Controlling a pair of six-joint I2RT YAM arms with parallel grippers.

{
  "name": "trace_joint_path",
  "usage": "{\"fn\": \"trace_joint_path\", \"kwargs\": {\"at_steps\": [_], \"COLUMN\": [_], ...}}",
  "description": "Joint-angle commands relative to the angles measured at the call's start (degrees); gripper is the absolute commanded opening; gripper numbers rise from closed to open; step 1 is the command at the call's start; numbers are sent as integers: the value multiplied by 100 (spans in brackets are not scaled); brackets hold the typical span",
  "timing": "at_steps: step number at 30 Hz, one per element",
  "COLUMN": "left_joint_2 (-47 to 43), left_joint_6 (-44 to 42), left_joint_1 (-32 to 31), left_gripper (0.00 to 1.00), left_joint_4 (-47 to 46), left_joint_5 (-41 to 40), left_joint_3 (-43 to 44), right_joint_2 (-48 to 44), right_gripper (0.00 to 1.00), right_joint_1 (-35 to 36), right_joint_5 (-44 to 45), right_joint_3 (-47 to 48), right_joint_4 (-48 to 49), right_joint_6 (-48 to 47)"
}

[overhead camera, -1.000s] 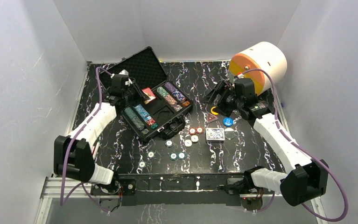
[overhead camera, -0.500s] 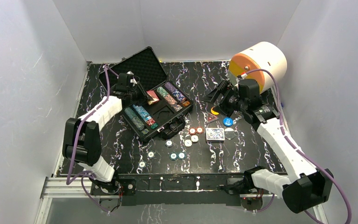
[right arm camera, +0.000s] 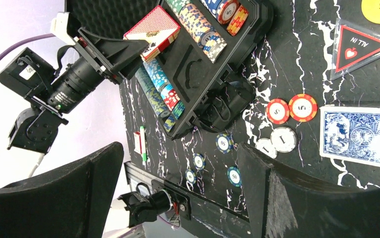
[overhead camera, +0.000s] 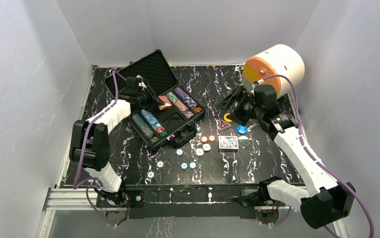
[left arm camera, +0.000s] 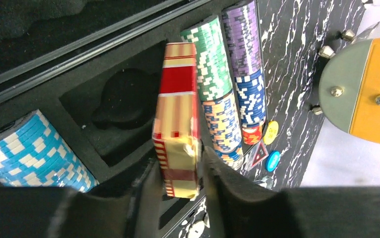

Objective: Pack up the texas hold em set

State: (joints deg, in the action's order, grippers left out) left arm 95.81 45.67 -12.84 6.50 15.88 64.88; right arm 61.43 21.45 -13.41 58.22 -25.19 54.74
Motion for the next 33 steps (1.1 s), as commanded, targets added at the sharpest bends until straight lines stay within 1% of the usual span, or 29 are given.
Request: {"fn": "trace_joint_path", "kwargs": {"at_steps": [1, 3, 5, 7, 9, 11, 17, 21, 25, 26, 29, 33], "left_joint_2": [78, 103, 158, 239, 273, 214, 2, 148, 262, 284, 272, 300], "left_joint_6": [-212, -400, -605, -784, -818, -854, -948, -945, -888, -865, -801, -761], "left_joint_1": [21, 25, 27, 27, 19, 23, 25, 21, 31, 31, 23, 23], "left_gripper": [39, 52, 59, 67, 69, 70, 71, 61, 55, 55, 61, 61], "left_joint_4": [265, 560, 903, 1446, 1940, 2178, 2346, 2298, 2250, 2250, 2246, 2221], "left_joint_5": [71, -80, -252, -583, -1004, -1312, -1636, -1451, -1352, -1346, -1393, -1383], "left_joint_3": [431, 641, 908, 1229, 1492, 1529, 1427, 1365, 1318, 1306, 1247, 1171], "right_joint_2": [-118, -133, -161, -175, -198, -250, -270, -203, -220, -211, -214, -179], "right_gripper": [93, 93, 93, 93, 93, 93, 93, 90, 89, 88, 88, 88], "right_joint_1": [-16, -10, -16, -11, -10, -13, -10, -12, -15, -10, -17, -15], "right_joint_5": [31, 36, 47, 66, 157, 208, 303, 284, 299, 310, 345, 365], "right_joint_3": [92, 93, 64, 45, 36, -6, -3, -35, -73, -71, -64, -65], "right_joint_4": [81, 80, 87, 82, 31, 61, 106, 58, 43, 34, 16, -3], "right_joint_6": [72, 72, 74, 85, 134, 160, 160, 160, 160, 160, 160, 164]}}
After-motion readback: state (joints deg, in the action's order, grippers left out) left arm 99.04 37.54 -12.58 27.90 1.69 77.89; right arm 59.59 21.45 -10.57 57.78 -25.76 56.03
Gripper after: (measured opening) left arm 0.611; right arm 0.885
